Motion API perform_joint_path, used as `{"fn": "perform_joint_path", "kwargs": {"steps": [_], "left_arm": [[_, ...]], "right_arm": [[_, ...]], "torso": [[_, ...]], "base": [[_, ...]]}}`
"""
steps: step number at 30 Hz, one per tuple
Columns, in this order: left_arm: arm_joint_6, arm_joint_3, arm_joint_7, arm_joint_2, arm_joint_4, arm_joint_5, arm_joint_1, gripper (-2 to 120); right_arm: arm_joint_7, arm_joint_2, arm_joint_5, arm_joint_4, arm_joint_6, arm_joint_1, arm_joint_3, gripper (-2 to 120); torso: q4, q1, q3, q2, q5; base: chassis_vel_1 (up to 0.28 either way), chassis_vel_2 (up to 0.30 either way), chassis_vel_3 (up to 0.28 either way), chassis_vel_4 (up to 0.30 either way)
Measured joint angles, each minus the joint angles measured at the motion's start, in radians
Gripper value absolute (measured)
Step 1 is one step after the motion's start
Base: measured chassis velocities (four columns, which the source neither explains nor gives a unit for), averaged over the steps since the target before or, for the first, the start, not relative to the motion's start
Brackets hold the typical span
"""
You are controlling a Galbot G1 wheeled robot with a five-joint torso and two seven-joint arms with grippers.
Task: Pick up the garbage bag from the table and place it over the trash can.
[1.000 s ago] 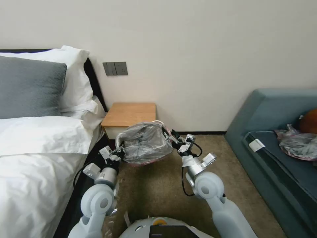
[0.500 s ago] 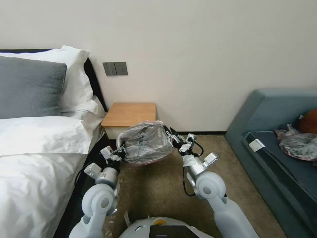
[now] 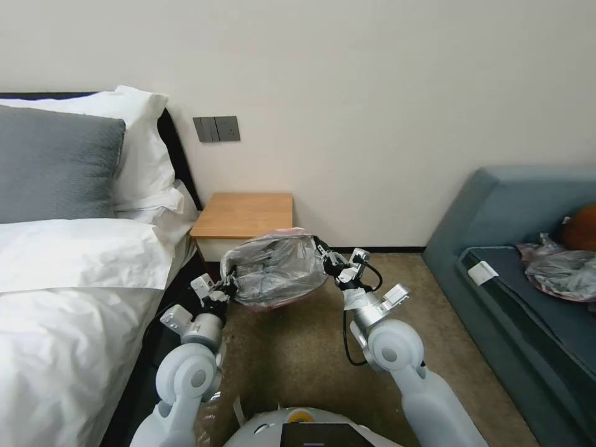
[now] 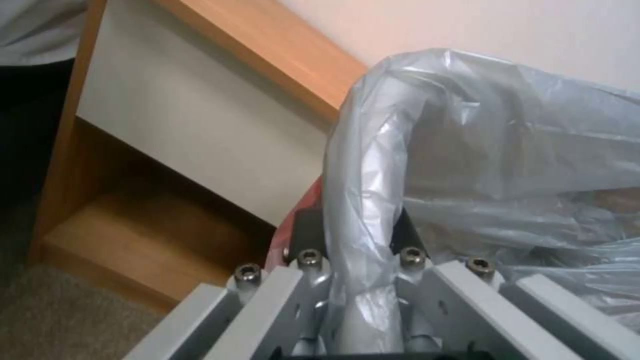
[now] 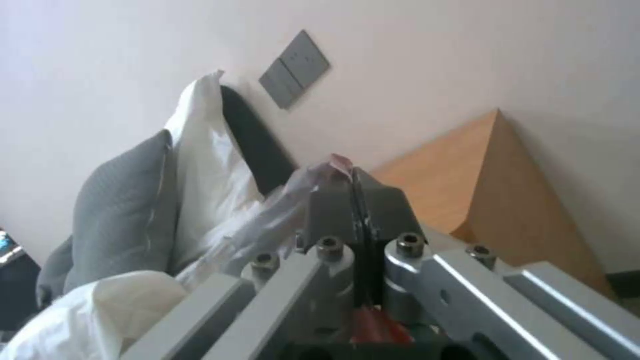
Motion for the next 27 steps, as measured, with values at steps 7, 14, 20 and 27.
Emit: {"fn": "perform_joint_path", "kwargs": {"steps": [7, 14, 20, 27], "left_arm": [[0.000, 0.005, 0.020, 0.000, 0.000, 0.003, 0.010, 3], [-0.003, 0.008, 0.023, -0.002, -0.007, 0.005, 0.012, 3], [-0.018, -0.001, 0.025, 0.000, -0.011, 0.001, 0.009, 3], [-0.021, -0.007, 0.022, -0.005, -0.017, -0.060, 0.002, 3]], "right_arm": [[0.025, -0.020, 0.028, -0.020, -0.003, 0.058, -0.001, 0], [0.047, -0.032, 0.048, -0.073, -0.021, 0.126, -0.002, 0], [0.050, -0.063, 0.065, -0.083, -0.039, 0.116, 0.001, 0], [0.016, -0.062, 0.022, -0.068, -0.033, 0.053, 0.010, 0]], "torso": [[0.0000, 0.000, 0.000, 0.000, 0.0000], [0.0001, 0.000, 0.000, 0.000, 0.0001], [0.0001, 0.000, 0.000, 0.000, 0.0001], [0.0000, 0.000, 0.000, 0.000, 0.0000]], "base": [[0.000, 0.000, 0.000, 0.000], [0.000, 0.000, 0.000, 0.000], [0.000, 0.000, 0.000, 0.000], [0.000, 0.000, 0.000, 0.000]]}}
